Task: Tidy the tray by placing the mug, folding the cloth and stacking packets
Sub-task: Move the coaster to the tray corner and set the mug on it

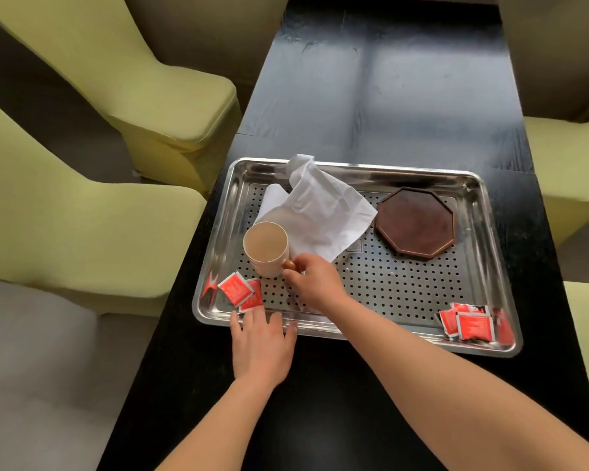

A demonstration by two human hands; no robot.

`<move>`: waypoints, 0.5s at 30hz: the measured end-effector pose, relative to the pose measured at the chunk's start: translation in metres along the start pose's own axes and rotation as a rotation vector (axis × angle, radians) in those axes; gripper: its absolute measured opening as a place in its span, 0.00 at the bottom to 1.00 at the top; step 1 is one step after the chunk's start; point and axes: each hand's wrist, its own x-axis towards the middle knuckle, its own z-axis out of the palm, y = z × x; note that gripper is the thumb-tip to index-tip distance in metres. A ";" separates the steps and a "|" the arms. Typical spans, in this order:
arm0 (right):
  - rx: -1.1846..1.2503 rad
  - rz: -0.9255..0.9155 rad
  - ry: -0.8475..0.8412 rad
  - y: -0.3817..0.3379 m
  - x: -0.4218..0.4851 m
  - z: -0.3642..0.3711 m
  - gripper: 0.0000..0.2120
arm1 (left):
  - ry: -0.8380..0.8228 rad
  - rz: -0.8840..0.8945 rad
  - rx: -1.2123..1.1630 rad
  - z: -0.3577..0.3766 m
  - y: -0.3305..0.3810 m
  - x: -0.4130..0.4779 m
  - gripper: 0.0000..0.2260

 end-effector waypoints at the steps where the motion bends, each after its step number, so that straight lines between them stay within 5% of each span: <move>1: -0.009 -0.005 -0.002 0.000 0.000 0.001 0.08 | 0.000 0.001 -0.001 0.000 0.000 0.000 0.24; 15: 0.409 -0.025 0.184 0.045 -0.062 -0.054 0.07 | 0.012 0.015 -0.060 -0.001 -0.005 -0.001 0.24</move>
